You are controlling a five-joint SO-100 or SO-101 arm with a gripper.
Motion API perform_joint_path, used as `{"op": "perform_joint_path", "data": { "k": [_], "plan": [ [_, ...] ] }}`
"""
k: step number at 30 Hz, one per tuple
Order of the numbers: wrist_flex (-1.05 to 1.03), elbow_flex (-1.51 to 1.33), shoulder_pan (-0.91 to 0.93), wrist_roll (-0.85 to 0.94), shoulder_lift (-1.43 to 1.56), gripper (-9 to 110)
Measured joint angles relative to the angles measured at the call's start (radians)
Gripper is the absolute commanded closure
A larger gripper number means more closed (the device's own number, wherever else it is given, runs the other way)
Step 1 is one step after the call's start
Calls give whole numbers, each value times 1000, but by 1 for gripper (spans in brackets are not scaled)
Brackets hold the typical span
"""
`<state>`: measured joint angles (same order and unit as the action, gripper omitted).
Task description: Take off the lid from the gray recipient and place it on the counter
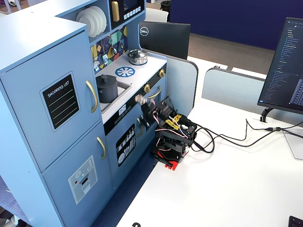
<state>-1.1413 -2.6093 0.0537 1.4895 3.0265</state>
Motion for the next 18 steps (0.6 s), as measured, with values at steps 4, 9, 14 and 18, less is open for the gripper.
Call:
{"op": "perform_joint_path", "data": {
  "k": [4, 9, 14, 18],
  "plan": [
    [216, 244, -3, 35, -112, 95],
    [506, 391, -5, 63, -198, 86],
    [667, 419, -5, 63, -247, 83],
    [736, 419, -5, 63, -290, 82]
  ]
}}
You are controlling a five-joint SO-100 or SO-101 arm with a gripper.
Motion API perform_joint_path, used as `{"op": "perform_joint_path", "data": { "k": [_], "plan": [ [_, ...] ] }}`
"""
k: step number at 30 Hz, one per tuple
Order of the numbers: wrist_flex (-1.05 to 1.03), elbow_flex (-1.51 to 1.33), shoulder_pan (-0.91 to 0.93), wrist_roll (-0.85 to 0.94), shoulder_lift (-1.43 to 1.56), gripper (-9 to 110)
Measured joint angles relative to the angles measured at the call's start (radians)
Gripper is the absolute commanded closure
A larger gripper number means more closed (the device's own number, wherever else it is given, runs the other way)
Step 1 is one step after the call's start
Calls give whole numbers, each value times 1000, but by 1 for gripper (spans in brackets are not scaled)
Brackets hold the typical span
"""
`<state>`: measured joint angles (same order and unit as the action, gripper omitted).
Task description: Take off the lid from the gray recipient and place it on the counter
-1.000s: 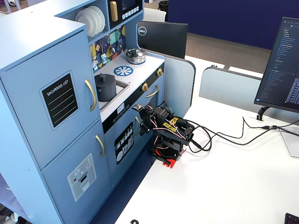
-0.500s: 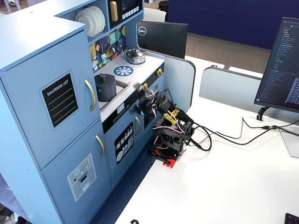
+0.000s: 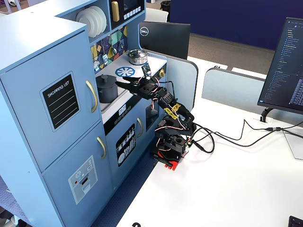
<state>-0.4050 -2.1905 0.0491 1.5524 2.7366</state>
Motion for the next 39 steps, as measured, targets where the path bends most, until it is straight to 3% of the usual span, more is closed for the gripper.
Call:
{"op": "perform_joint_path", "data": {
  "k": [14, 35, 39],
  "plan": [
    [249, 23, 8, 28, -267, 85],
    [377, 210, 6, 49, -644, 90],
    [405, 222, -2, 43, -673, 101]
  ]
}}
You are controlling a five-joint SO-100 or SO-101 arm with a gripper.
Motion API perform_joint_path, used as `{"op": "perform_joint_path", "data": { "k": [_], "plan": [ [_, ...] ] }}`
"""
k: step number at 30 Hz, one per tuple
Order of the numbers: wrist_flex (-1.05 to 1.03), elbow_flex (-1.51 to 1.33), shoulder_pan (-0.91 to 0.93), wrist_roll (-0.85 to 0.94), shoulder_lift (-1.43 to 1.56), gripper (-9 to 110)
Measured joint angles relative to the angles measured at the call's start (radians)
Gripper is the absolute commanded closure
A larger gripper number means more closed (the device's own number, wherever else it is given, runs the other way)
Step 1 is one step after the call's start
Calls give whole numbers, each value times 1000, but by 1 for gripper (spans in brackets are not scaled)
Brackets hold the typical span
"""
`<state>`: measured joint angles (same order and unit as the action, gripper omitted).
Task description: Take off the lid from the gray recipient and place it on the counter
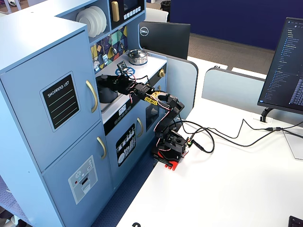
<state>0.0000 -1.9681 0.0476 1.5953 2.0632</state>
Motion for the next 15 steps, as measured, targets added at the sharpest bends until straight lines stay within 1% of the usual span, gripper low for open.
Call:
{"op": "perform_joint_path", "data": {
  "k": [8, 15],
  "plan": [
    [43, 6, -25, 21, -17, 102],
    [37, 104, -25, 66, -18, 102]
  ]
}}
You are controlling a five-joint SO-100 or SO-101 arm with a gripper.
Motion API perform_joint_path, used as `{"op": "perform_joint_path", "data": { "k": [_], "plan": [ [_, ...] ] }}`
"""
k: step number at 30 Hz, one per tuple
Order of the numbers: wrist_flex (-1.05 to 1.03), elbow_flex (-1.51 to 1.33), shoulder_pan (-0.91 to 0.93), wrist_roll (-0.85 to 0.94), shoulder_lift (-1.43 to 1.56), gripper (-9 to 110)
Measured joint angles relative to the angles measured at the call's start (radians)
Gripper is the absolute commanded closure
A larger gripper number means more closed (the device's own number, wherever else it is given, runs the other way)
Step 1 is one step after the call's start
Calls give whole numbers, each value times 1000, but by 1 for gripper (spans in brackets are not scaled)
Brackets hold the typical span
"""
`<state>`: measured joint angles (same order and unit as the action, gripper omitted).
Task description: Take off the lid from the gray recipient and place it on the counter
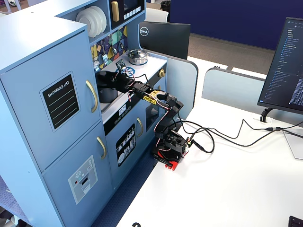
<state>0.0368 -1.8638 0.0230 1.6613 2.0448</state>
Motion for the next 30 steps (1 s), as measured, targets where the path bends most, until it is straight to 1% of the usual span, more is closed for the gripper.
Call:
{"op": "perform_joint_path", "data": {
  "k": [8, 13, 18, 22, 30],
  "plan": [
    [-112, 52, 123, 8, 67, 102],
    [-158, 52, 270, -28, 133, 102],
    [-158, 52, 434, -61, 140, 102],
    [-110, 25, 522, -72, 103, 102],
    [58, -77, 548, -66, -72, 102]
  ]
}}
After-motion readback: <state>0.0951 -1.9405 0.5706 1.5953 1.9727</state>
